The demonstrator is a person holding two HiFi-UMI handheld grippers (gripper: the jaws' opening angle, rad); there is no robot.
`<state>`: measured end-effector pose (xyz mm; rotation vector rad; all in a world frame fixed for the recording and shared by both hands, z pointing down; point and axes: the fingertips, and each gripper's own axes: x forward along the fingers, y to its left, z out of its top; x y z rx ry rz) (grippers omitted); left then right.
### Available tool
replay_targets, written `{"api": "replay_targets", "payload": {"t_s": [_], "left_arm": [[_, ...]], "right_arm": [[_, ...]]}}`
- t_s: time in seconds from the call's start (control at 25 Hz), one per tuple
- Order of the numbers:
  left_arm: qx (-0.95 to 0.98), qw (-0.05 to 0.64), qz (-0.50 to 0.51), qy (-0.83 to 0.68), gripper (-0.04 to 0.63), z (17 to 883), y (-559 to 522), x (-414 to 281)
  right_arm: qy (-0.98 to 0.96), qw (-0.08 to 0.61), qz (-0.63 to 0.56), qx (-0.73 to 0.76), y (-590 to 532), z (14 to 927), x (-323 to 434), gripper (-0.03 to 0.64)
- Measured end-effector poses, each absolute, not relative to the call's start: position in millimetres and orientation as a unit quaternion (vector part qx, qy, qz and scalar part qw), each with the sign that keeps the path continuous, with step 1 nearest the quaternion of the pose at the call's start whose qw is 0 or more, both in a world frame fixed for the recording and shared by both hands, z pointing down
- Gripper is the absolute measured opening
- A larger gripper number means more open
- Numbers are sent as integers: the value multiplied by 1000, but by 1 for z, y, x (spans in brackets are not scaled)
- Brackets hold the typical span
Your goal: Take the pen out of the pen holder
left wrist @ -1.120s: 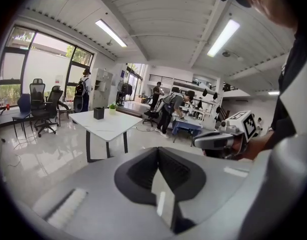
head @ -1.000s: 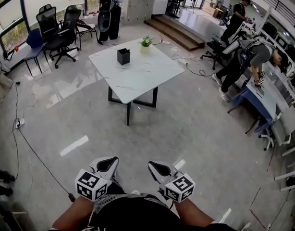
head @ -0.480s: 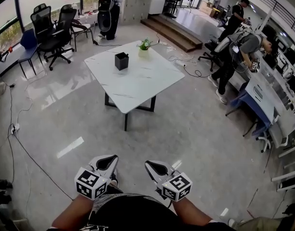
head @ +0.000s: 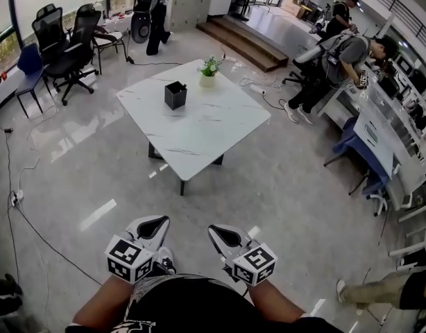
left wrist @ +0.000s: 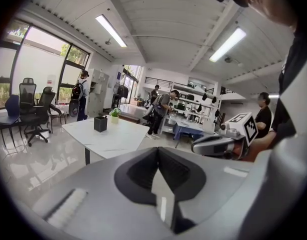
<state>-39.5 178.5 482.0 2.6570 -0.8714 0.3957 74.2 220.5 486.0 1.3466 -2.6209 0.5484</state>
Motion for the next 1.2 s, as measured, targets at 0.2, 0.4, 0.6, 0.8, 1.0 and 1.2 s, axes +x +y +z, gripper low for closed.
{"api": "replay_targets", "payload": {"t_s": [0.2,0.4,0.6,0.8,1.0,1.2], "left_arm": [[933,160,139,-291,57,483,141,-55],[937,160,139,-278,57,486,109,-70],[940,159,139,-266,57,489,83,-79],[942,162,134,-260,57,491,69,-86],[939,178,139,-260,57,508,61,-91],[939,184,145,-253,57,512,52,-90]], "right_arm": [[-867,77,181,457,183,486,57,0],[-863,81,175,466,152,484,40,0],[-858,88,177,474,132,489,30,0],[-854,94,180,478,120,490,21,0],[-853,97,187,477,113,500,16,0],[-846,90,200,486,100,504,21,0]]}}
